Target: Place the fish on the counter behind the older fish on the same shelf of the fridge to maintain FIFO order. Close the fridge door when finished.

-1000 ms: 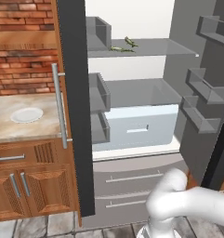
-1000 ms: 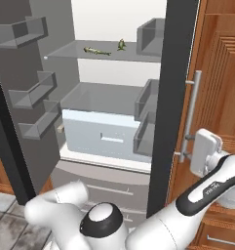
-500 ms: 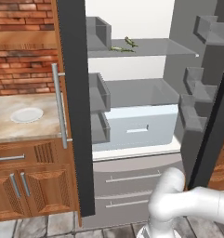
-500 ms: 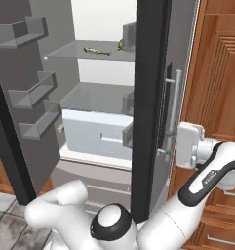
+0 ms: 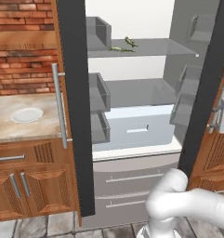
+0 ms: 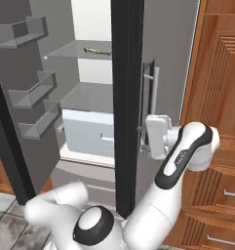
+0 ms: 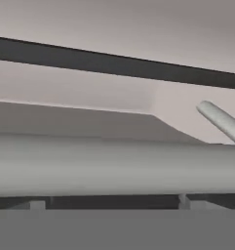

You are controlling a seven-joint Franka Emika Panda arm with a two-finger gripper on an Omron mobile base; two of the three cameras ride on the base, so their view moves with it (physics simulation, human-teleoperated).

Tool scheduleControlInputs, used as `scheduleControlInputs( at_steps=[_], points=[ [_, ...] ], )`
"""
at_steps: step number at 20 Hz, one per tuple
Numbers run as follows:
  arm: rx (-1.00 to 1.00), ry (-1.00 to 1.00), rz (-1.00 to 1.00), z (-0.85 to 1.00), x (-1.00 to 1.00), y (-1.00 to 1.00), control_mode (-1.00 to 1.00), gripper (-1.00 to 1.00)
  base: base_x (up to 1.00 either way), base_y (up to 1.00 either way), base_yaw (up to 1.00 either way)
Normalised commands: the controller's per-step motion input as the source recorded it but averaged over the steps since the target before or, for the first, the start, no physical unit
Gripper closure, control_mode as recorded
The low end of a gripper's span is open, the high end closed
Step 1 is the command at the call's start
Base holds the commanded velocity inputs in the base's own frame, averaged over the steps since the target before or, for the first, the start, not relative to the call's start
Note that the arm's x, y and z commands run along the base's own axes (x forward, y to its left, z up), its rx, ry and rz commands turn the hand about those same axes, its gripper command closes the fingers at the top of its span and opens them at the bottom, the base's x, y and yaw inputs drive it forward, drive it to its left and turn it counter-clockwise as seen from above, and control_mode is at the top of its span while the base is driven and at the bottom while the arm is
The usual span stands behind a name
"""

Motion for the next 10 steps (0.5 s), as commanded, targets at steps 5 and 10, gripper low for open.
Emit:
scheduleControlInputs(
  at_steps=[5, 10],
  points=[
    [-0.10, 0.00, -0.02, 0.24, 0.23, 0.75, -1.00, -1.00, 0.00, 0.00, 0.00],
    [-0.12, 0.00, -0.16, 0.33, 0.22, 0.52, -1.00, -1.00, 0.00, 0.00, 0.00]
  ],
)
